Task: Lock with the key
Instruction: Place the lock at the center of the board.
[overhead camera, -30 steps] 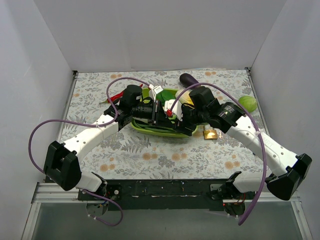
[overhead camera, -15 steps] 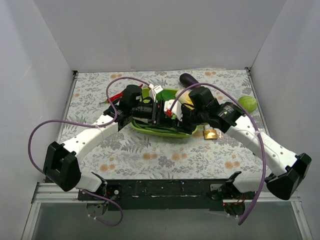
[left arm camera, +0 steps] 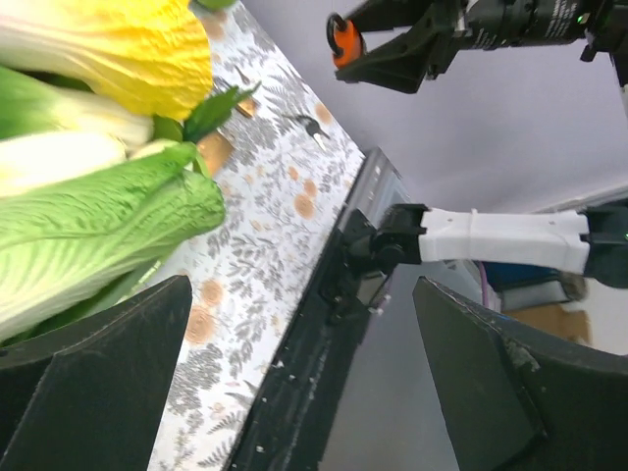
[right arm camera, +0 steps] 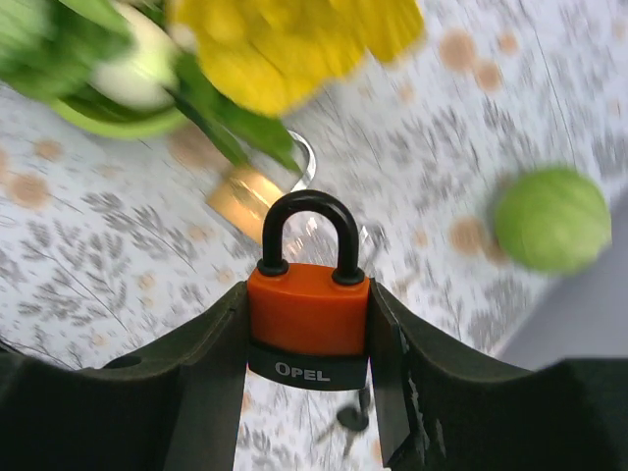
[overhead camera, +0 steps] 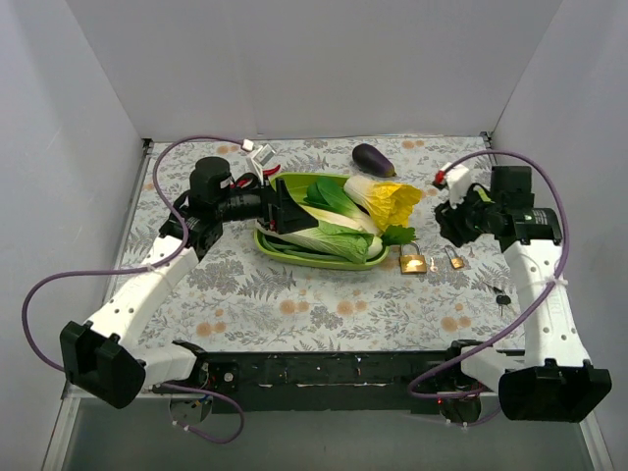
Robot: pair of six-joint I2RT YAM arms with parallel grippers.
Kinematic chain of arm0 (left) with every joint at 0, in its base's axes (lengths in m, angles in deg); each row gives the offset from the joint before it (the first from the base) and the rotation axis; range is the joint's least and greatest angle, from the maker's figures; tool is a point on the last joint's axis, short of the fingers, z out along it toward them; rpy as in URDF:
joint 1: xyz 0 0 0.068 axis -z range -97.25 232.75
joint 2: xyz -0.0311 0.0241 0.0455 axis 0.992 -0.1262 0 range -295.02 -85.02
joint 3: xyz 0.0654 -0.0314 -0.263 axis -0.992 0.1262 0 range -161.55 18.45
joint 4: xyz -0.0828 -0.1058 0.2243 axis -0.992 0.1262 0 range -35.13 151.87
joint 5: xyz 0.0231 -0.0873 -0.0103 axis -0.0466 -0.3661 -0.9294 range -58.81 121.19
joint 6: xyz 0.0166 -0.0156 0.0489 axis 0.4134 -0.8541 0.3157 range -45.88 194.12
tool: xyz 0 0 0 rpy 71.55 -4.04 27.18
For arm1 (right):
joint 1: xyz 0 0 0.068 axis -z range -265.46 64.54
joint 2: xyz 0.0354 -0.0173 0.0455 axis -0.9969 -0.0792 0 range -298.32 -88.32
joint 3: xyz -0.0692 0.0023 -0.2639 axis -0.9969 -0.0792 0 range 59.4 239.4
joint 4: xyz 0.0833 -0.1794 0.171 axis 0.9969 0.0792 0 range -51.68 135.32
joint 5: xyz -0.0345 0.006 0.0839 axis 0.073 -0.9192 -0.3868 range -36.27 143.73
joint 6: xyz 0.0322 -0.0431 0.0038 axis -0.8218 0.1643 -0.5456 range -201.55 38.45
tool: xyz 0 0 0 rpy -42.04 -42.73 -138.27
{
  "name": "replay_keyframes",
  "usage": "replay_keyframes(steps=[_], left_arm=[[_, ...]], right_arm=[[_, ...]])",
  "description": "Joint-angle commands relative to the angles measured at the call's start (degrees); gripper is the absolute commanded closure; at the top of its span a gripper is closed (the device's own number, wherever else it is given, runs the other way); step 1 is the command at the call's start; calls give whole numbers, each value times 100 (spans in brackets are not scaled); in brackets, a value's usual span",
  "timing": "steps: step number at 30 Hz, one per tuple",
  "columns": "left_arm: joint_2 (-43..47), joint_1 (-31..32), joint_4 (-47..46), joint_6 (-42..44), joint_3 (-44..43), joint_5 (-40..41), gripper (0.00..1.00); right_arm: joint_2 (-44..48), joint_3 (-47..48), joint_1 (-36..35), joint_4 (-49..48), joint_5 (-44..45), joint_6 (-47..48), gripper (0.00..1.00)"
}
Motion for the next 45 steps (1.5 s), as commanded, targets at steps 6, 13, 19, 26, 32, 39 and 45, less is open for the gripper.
replay_keyframes(steps=[6, 13, 19, 26, 32, 39, 45], left_arm=[[132, -65, 818, 1627, -465, 1041, 2], [183, -65, 687, 1514, -352, 1444, 2], [324, -100, 731, 1575, -176, 1656, 2], [350, -161, 670, 1602, -61, 1717, 2], [324, -197, 643, 1689, -105, 1717, 2], [350, -249, 757, 1725, -53, 1709, 2], [96, -276, 1283, 1733, -272, 1630, 2]], right_arm=[[378, -1383, 2163, 586, 755, 1012, 99], [-500, -2113, 2190, 446, 1082, 336, 99], [-861, -2474, 2190, -203, 1116, -253, 99], [-1274, -2466, 2243, -564, 1327, -368, 99], [-1670, -2396, 2287, -758, 1292, -456, 99], [-1802, -2466, 2313, -1101, 1353, -526, 91], [-1943, -2527, 2313, -1066, 1389, -491, 69]])
